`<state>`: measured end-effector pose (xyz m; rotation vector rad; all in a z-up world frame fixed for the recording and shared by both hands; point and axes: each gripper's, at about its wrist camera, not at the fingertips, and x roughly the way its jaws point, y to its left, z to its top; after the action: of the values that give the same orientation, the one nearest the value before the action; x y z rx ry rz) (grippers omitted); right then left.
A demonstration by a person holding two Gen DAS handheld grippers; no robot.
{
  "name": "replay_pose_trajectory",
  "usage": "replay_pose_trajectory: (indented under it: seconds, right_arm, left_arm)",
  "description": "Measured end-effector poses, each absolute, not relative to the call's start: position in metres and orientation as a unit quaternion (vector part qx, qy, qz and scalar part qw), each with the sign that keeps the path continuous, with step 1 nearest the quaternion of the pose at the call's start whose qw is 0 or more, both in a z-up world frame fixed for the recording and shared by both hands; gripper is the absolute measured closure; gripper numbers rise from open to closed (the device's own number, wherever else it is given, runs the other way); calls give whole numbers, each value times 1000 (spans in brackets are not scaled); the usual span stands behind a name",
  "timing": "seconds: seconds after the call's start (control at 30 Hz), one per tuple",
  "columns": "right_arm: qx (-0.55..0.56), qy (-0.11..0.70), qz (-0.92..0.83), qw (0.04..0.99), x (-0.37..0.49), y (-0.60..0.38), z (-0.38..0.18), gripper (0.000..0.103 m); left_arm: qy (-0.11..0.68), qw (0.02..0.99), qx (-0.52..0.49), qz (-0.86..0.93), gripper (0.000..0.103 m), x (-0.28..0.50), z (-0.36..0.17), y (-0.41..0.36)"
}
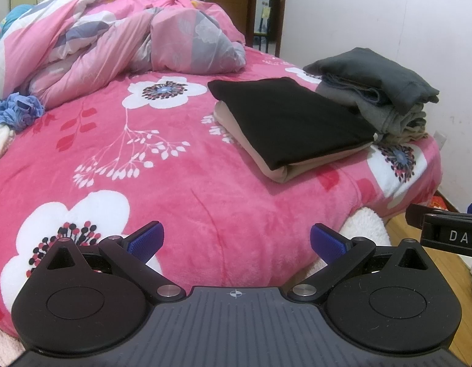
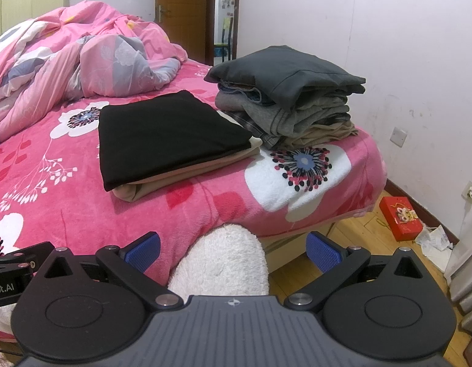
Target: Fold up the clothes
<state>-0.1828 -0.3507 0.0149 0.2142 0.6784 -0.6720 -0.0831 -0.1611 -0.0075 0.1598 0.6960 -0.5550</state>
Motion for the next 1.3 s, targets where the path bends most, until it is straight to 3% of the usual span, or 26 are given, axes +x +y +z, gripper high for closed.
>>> replay_pose_trajectory:
  seconds: [1.3]
  right_arm:
    - [101,328,-320,883,-179,-351,14,0]
  left_arm:
    - [337,900,77,-265,0,-80,-6,-162]
